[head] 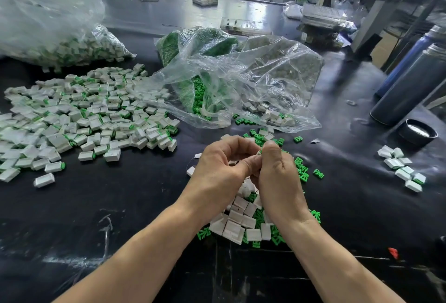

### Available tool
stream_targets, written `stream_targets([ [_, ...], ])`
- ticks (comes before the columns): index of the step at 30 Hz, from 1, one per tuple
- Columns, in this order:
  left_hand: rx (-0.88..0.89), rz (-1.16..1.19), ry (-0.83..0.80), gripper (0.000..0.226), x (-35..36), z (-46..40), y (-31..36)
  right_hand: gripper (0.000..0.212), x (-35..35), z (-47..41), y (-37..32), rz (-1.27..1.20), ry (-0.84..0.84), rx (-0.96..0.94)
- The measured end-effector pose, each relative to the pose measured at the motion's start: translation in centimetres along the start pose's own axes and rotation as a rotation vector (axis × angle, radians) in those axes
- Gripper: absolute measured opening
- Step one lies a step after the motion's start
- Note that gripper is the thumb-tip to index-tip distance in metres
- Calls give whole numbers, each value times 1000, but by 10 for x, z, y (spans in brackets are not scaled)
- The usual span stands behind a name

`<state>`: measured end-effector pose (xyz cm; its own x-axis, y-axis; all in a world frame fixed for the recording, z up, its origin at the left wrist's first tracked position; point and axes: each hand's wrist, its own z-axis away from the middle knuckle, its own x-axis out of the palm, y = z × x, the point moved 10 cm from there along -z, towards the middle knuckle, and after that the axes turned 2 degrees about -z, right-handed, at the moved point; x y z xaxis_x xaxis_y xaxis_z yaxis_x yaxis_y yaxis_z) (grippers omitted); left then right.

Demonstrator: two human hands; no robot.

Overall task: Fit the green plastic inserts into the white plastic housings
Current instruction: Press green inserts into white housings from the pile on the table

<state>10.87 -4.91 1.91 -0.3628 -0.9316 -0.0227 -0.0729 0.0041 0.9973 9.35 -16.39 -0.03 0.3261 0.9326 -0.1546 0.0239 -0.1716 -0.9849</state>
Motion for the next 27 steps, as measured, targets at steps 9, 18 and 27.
stream_targets([
  [9, 14, -20, 10, 3, -4, -1, -2, 69, 0, 0, -1, 69, 3, -25],
  [18, 13, -10, 22, 5, -5, 0, 2, 57, 6, 2, 0, -150, -31, 7],
  [27, 73, -159, 155, 6, -34, -4, 7, 22, -24, -3, -26, 34, 21, -236],
])
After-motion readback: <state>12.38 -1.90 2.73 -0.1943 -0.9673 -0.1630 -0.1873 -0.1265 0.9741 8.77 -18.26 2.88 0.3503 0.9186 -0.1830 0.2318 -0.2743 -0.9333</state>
